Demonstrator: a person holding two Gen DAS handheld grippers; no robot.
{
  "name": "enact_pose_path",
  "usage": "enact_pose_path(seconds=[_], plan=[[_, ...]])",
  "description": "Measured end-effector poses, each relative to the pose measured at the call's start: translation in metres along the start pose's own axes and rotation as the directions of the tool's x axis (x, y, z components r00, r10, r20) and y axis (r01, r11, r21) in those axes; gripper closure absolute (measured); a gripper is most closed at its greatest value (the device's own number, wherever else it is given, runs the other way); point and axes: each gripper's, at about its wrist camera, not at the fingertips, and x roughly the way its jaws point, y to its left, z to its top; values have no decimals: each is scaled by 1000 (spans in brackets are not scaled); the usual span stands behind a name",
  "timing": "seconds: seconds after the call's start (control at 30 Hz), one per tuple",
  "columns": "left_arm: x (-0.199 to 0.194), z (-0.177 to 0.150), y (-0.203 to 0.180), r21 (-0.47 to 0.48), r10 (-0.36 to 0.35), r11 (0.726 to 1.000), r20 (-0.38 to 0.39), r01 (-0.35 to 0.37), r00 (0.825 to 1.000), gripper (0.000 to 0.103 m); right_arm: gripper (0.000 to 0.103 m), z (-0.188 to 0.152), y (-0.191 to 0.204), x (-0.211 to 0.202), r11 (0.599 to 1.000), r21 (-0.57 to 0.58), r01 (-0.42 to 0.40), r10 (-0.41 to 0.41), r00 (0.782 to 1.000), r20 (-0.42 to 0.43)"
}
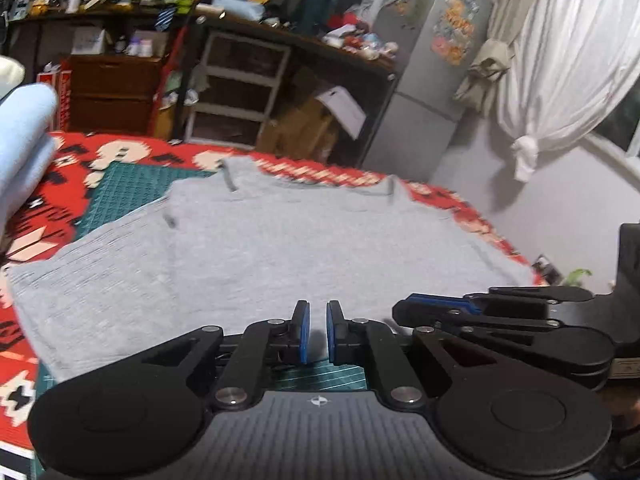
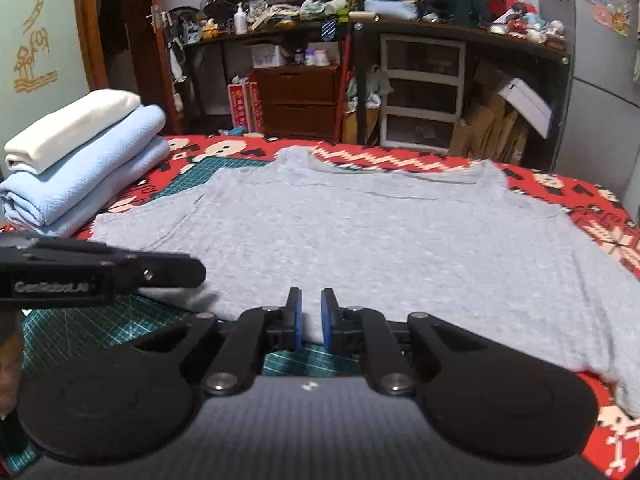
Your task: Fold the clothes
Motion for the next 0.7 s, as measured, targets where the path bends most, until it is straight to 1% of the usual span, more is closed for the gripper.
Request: enact_pose_path(seconds=[0.07,0.27,0.33,0.37,0.47,0.57,0.63,0.7], plan=[[0,-5,10,-20,16,1000,-18,-16,1000,95,92,1,5,5,1000,-6,-7,6,1000,-9],[-19,-18,29,-42,2,999,-3,-2,1000,96,89,-5,11,3,1000,-9,-14,14,1000,-8],[-24,-18,31,-55,3,998,-1,-4,1000,96,90,-3,14,0,1000,-10,-29,29,1000,10],[-27,-17,30,-54,3,999,7,-3,1000,96,92,-1,16,1,999,-13,-38,38,999,14],[-31,-12,30,-46,4,999,39,-2,999,96,93,4,26,9,998,-29,-57,57,998,5],[-31,-13,35,-55,16,998,32,-14,999,96,93,2,38,20,996,-59,-72,71,997,-14],[-31,-14,39,-62,23,998,24,-21,999,95,93,0,45,19,993,-94,-66,64,998,-19],[-31,-15,42,-69,30,997,17,-28,999,96,93,1,47,16,993,-94,-75,73,997,-22]])
